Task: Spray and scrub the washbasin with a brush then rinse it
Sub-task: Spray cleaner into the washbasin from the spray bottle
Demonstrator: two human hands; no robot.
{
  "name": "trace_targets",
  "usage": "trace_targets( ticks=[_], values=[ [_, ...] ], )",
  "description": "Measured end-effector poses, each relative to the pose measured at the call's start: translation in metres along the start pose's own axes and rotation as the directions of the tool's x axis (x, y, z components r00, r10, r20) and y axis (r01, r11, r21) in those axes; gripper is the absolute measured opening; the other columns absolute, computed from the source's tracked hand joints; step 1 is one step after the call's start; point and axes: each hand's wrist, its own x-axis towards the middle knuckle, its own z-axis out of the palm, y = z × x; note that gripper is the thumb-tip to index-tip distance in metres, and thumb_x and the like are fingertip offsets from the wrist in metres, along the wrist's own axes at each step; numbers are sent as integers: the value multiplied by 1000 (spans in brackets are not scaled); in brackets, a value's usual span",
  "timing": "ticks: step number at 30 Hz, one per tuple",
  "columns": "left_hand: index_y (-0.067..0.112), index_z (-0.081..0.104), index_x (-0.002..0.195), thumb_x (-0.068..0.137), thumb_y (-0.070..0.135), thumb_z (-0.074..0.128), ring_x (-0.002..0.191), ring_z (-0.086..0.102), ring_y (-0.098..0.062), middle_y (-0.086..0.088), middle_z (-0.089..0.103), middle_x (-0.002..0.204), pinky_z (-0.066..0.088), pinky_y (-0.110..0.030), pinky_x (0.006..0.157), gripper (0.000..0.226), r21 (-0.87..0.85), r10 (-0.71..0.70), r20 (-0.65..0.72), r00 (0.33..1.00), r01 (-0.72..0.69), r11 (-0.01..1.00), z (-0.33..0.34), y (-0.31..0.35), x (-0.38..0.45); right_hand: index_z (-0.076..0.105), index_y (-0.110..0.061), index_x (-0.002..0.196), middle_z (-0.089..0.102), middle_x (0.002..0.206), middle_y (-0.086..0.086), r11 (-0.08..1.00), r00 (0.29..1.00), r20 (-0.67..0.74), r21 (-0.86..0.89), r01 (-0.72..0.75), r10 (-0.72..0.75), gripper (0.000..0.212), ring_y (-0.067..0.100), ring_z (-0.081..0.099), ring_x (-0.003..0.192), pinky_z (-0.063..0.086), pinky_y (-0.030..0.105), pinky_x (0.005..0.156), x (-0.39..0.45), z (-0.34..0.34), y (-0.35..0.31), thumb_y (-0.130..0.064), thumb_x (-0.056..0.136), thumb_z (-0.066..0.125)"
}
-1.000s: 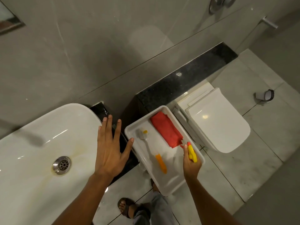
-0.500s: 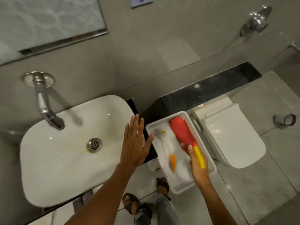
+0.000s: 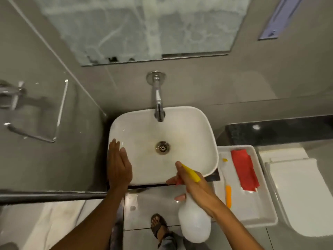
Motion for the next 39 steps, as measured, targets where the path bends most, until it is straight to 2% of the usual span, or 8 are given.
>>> trace_targets(
  ticks=[7,13,19,23,25,27,31,39],
  values=[
    [-3,43,158,117,20,29,159,37,-37,-20,42,168,29,-54,131,50,-167,-100,-90,991,84,982,-8,-27,17,61,-18,54,69,49,0,845,993,-112,-525,-98,46,78,11,71,54,59,31,77,26,74,0,-88,84,44],
    [-4,49,154,115,21,30,159,37,-36,-20,44,167,29,-46,132,50,-196,-61,-102,993,40,980,-4,-31,13,75,-8,91,82,84,15,983,985,-66,-76,-166,161,61,29,80,78,64,38,63,48,83,-8,-67,93,61],
    [-1,54,152,114,27,35,158,40,-34,-16,47,166,33,-46,130,50,-112,-42,-87,995,32,993,-3,-34,15,55,-11,76,70,55,10,961,984,-155,-247,-126,89,54,21,69,51,60,33,73,69,85,-7,-61,98,57],
    [-1,55,151,114,27,36,156,43,-36,-18,49,164,36,-50,128,50,-96,-37,-86,996,29,995,-2,-37,17,70,-10,89,80,81,19,994,981,-157,48,-103,109,47,33,81,81,64,43,82,79,79,-17,-53,101,60],
    [1,55,152,114,33,33,157,42,-34,-16,48,166,35,-48,129,54,-93,-51,-78,996,44,995,-2,-37,17,76,-5,101,81,92,21,989,979,-193,144,-38,66,45,22,80,78,62,31,71,85,72,-20,-46,103,60],
    [3,53,154,114,38,31,158,41,-32,-14,47,167,35,-46,129,58,-87,-58,-69,996,52,995,-1,-39,17,75,-1,103,80,90,23,994,962,-271,110,-6,36,45,16,75,66,58,23,67,88,68,-17,-42,105,59],
    [5,52,155,114,43,28,159,40,-30,-12,46,168,34,-45,130,61,-84,-66,-59,996,61,995,1,-44,18,67,-19,78,63,57,6,999,896,-443,39,17,2,40,21,58,54,52,35,67,88,55,-5,-51,102,59],
    [5,52,155,113,47,26,158,41,-32,-13,46,168,37,-50,128,64,-76,-68,-41,997,65,995,2,-48,17,73,-9,93,76,80,9,997,790,-612,74,24,26,50,22,72,76,60,30,71,53,12,17,-56,102,55]
  ],
)
